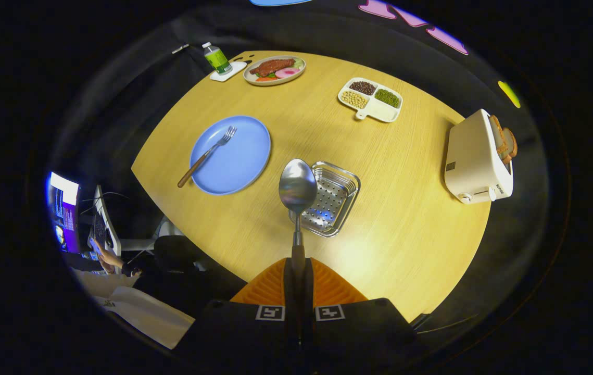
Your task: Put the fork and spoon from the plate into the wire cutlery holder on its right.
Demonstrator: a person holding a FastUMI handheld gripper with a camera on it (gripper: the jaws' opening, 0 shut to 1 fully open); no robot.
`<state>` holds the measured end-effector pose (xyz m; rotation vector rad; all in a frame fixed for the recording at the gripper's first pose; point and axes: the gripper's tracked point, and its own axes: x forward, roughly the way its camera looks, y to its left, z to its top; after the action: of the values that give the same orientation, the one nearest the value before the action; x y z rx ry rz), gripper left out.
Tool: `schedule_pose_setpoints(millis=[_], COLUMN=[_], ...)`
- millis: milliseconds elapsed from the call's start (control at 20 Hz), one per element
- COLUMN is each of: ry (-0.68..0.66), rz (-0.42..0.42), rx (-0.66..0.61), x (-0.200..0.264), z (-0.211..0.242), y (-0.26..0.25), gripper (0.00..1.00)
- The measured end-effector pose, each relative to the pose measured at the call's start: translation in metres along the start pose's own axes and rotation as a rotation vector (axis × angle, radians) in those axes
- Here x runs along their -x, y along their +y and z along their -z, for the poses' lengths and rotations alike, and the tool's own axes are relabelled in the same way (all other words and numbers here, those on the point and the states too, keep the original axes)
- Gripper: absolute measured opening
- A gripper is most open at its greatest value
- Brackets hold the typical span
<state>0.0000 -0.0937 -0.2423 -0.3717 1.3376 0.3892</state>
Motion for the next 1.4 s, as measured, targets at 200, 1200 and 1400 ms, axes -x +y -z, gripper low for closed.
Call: schedule_pose_setpoints(millis=[200, 1200, 1400], ry=[0.124, 0.271, 0.119], rz=[-0.011, -0.004, -0.040], rx=[0.038, 0.053, 0.006], x=[-0.009, -0.029, -0.010], z=[0.004, -0.044, -0.063], y=[-0.013, -0.027, -0.009], gripper=[0.07, 0.59, 0.96])
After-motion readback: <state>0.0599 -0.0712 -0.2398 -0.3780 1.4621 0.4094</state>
